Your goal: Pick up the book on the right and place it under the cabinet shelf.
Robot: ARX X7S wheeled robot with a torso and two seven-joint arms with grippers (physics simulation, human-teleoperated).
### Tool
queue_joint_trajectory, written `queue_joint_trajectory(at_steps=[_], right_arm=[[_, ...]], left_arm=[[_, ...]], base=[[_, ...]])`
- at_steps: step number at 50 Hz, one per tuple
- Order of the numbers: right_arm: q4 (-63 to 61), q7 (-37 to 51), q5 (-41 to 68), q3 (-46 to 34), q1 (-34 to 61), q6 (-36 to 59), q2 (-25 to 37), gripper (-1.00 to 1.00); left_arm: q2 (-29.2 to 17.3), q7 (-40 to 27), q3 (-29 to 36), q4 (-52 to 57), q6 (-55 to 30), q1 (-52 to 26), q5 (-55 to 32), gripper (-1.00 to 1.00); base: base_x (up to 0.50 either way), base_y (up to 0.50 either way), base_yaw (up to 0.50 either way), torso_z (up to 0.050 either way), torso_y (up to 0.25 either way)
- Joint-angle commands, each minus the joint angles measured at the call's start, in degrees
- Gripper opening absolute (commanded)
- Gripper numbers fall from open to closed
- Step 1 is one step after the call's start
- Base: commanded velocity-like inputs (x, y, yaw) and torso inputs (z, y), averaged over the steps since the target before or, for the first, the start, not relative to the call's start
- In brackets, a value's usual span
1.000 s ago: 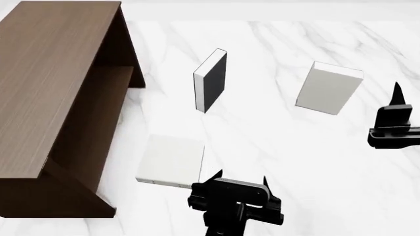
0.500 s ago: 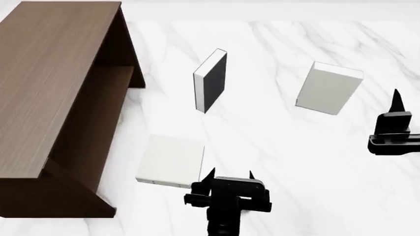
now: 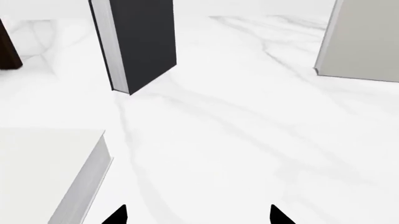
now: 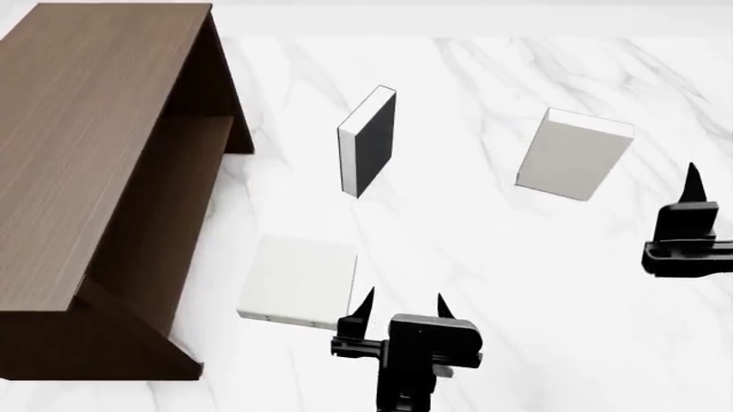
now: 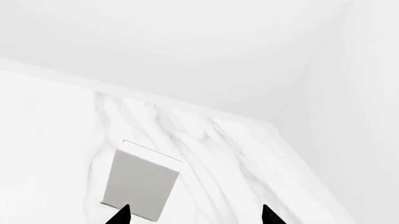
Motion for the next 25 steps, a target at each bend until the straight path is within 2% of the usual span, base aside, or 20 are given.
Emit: queue_joint_trajectory(at_steps=[1,12,25], right_arm=[[-0.29,0.35,0.02,-0.26,-0.38,-0.23,0.22,1.0],[-0.38,-0.09,0.79,0.24,-0.24,0.78,0.22,1.0],[-0.33,-1.35,0.67,-0.07,-0.97,-0.57,0.22,1.0]], left_arm=[[-0.01,6.17,6.41,-8.15,7.21,-4.79,-16.54,1.0],[-0.01,5.88,6.44,-10.5,7.89,-6.31,-17.83,1.0],[-0.01,-2.17,6.19,-15.32,11.23,-7.54,-17.24,1.0]], base=[[0.01,0.0,0.0,0.0,-0.012],[0.01,0.0,0.0,-0.004,-0.007],[0.0,0.0,0.0,-0.002,-0.005]])
